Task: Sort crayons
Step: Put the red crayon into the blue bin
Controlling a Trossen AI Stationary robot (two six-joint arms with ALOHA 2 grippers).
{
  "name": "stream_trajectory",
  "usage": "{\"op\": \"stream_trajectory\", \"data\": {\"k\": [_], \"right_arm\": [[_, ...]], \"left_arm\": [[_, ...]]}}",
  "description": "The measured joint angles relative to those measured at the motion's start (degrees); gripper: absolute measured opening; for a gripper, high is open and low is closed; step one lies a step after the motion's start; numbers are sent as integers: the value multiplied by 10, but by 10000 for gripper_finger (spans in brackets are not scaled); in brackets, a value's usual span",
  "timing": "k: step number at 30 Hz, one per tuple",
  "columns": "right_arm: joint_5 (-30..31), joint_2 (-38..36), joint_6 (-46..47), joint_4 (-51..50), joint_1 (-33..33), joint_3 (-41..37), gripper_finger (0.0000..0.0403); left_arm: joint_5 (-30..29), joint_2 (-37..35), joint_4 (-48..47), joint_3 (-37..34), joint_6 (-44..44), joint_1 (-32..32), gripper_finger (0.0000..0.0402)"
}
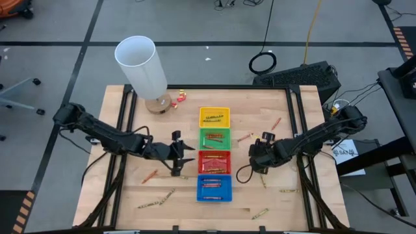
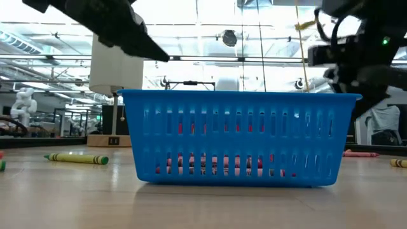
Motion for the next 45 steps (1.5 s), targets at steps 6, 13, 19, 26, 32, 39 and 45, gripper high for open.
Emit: {"op": "stream_trajectory", "data": {"k": [6,13,19,26,32,39,45], "right_arm": [[-66,-7,-57,-71,-48,0,96],[-138,-8,-216,-60,-146,-24,135],[-153,-14,-234,-63,-186,-45,148],[-163,-24,-185,-121,-153,-53,147],[-138,-28,-191,-117,-166,-62,146],[-122,-28,-187,-89,-220,-62,146],[-132,-17,-196,-67,-249,-59,146]], "left_arm": [[-31,0,6,-24,-59,-19,187],[-38,0,17,-24,-74,-48,187],[-38,0,20,-24,-92,-77,187],[-73,0,20,-24,-85,-102,187],[-106,0,21,-24,-69,-99,187],[-108,0,21,-24,-69,-98,187],[-108,0,22,-24,-72,-98,187]]}}
